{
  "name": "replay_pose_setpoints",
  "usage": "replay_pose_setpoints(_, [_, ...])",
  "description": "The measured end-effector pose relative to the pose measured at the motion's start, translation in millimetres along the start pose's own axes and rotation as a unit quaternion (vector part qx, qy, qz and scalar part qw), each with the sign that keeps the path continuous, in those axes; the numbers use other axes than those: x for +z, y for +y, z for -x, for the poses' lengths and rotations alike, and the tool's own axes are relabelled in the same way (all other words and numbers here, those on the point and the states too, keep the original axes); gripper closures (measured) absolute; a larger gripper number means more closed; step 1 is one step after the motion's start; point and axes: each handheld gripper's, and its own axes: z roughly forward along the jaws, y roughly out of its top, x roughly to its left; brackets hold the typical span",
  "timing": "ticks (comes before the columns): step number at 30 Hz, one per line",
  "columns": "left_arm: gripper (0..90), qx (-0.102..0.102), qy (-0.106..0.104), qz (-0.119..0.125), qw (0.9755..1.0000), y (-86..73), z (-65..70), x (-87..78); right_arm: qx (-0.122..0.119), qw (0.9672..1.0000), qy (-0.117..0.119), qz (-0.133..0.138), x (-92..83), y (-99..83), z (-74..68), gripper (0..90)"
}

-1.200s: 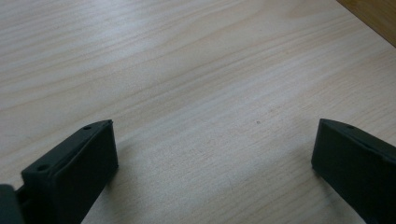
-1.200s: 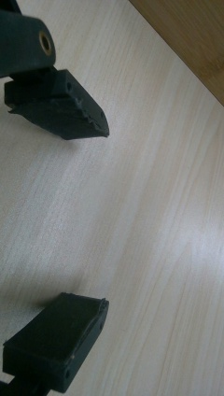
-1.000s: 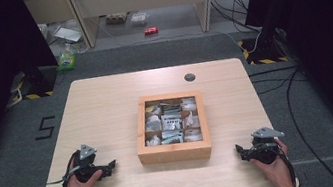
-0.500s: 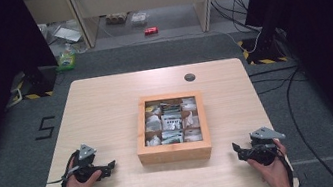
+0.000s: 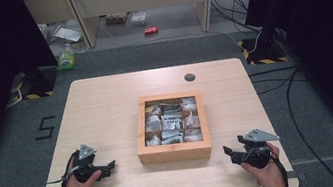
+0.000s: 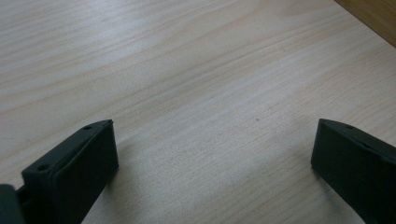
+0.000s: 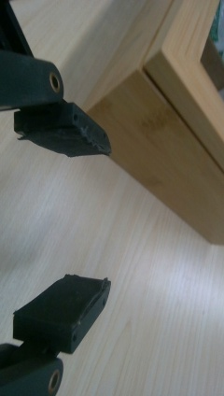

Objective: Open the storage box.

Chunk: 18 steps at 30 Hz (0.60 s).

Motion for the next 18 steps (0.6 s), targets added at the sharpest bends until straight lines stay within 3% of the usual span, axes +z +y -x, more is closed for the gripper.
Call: replay_pose_setpoints(18, [0.0, 0.000, 0.000, 0.000, 1.0000, 0.0, 0.0, 0.0, -0.026, 0.9977, 0.061, 0.011, 0.0, 5.5, -25.3, 44.0])
